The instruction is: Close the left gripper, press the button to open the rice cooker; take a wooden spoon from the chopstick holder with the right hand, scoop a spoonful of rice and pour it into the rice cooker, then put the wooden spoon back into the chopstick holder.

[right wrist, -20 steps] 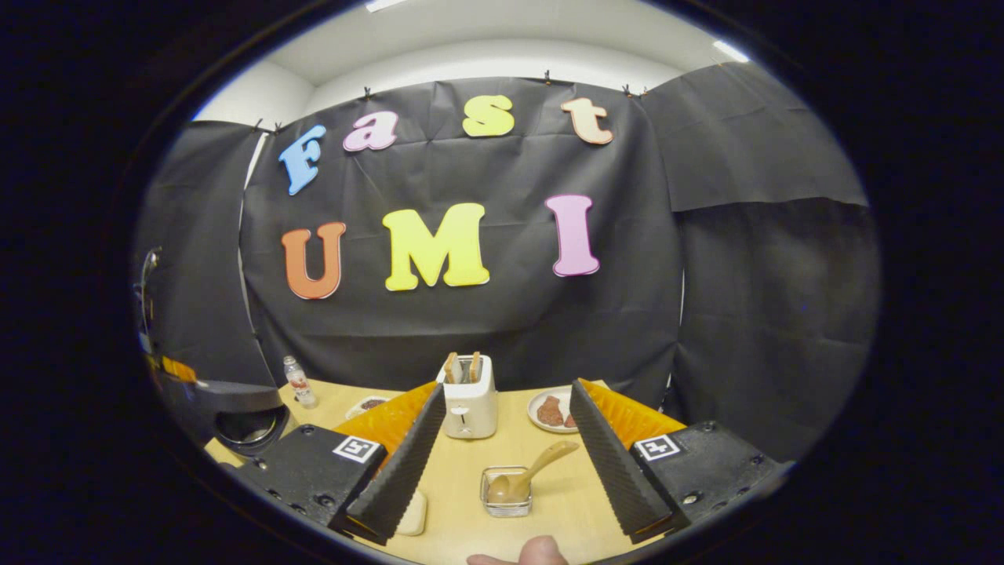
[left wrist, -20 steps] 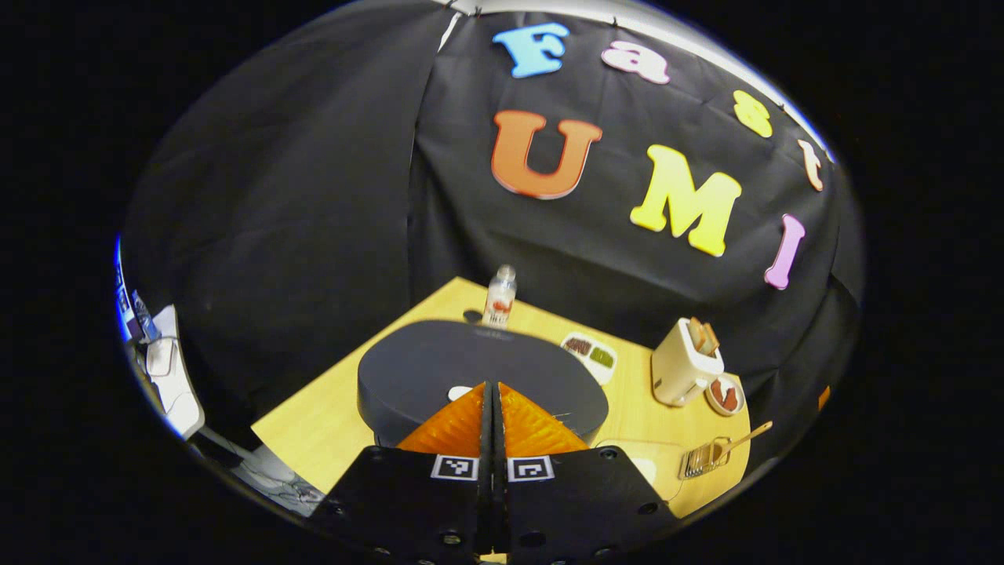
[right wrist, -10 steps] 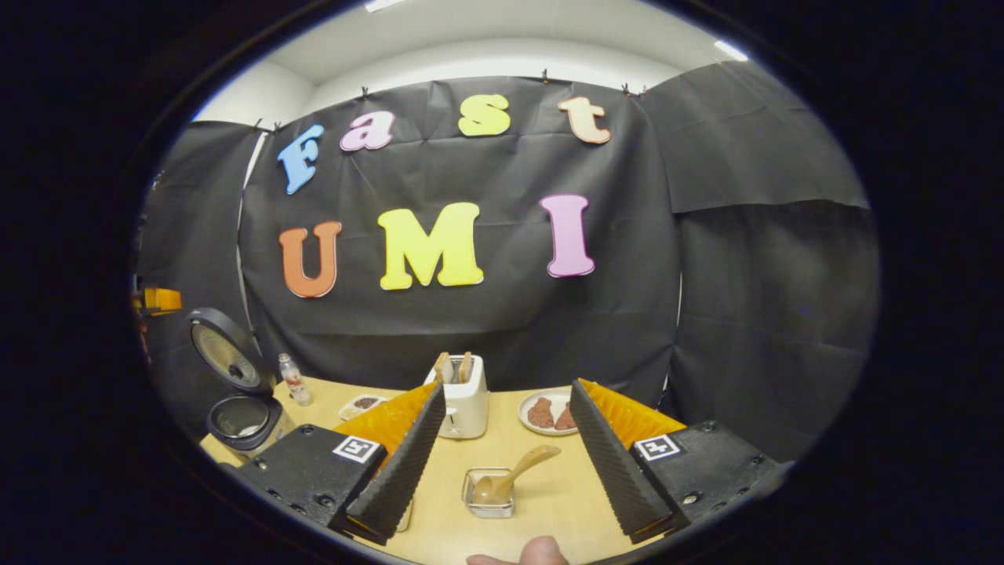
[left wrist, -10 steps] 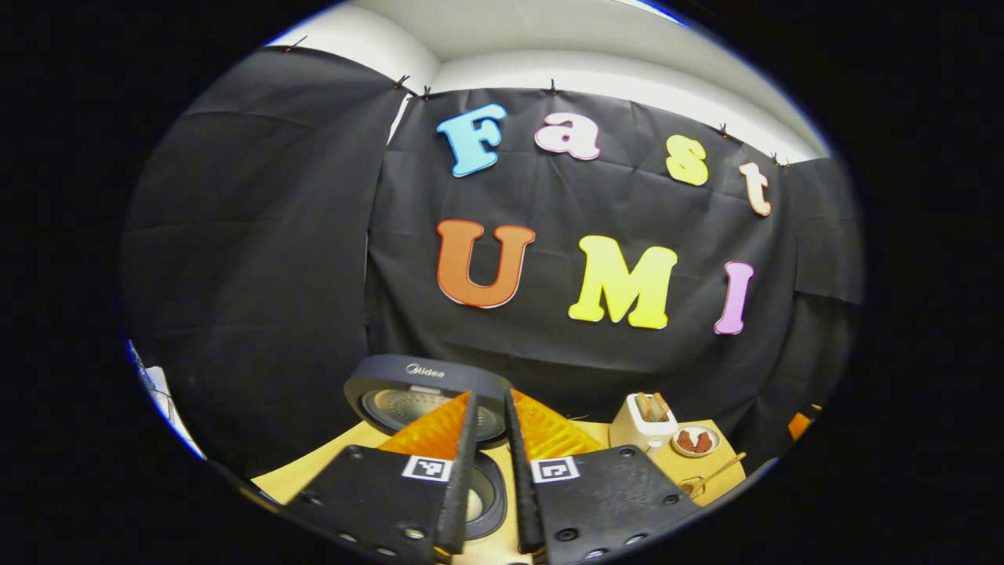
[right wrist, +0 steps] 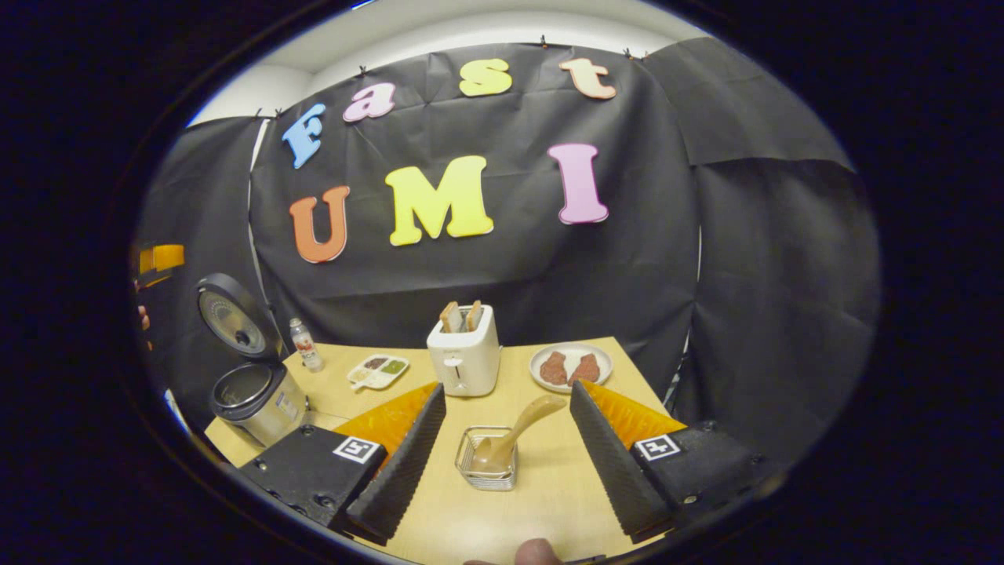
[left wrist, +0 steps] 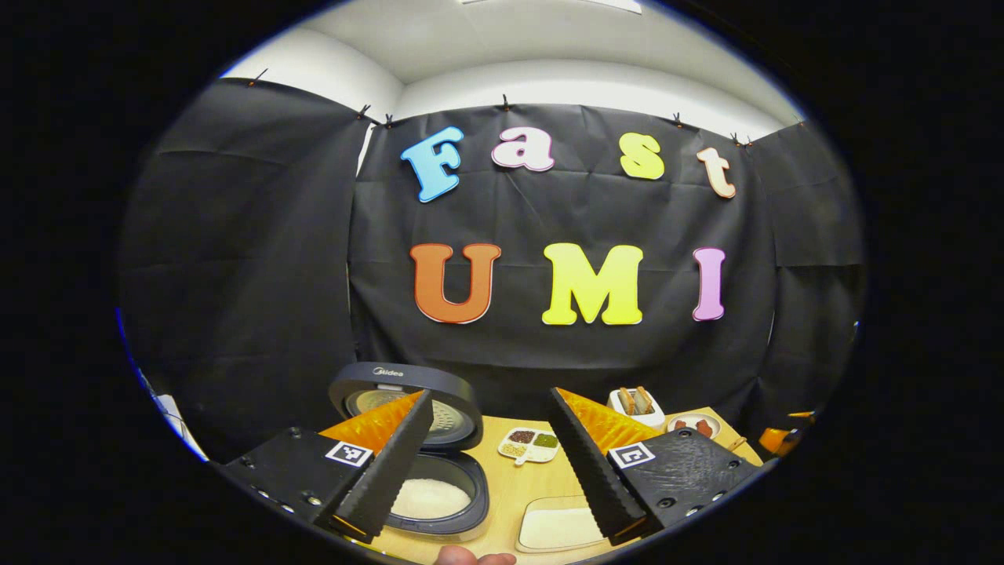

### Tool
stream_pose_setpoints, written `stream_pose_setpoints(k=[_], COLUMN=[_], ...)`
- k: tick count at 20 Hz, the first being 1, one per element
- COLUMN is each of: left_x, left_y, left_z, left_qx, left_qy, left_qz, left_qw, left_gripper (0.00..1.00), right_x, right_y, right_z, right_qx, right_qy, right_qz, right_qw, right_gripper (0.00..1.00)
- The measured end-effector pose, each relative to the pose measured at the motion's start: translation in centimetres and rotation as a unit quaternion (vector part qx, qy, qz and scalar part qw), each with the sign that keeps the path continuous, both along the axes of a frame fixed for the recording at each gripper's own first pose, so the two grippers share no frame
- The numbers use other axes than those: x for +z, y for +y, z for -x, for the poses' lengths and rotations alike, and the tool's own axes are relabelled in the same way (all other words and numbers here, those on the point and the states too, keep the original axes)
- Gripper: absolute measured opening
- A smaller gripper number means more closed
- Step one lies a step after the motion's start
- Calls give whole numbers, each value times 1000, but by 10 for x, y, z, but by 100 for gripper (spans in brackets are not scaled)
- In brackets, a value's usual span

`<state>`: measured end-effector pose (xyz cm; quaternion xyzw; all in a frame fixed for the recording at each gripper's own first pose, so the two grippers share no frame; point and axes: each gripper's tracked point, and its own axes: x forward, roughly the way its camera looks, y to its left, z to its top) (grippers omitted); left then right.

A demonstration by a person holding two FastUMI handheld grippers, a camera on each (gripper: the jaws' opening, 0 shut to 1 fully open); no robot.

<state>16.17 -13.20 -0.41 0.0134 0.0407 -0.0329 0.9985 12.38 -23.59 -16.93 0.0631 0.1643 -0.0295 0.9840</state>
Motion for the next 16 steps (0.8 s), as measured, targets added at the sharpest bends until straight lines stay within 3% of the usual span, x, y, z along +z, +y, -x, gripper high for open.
stream_pose_setpoints(k=[4, 9, 13, 14, 16], left_x=[-16, -20, -31, -32, -36], left_y=[-21, -55, -57, -55, -46], left_z=[-4, -15, -18, -16, -9], left_qx=[18, 4, 27, 34, 49], left_qy=[14, 12, 24, 28, 37], left_qz=[7, 12, 1, -3, -18], left_qw=[1000, 1000, 999, 999, 998], left_gripper=[94, 94, 94, 95, 95], right_x=[-66, -118, -144, -149, -153], right_y=[-5, -23, -9, -7, -3], right_z=[-30, -64, -94, -99, -103], right_qx=[11, 11, 58, 64, 77], right_qy=[58, 106, 132, 138, 142], right_qz=[-43, -91, -123, -130, -135], right_qw=[997, 990, 982, 980, 978], right_gripper=[96, 100, 83, 87, 79])
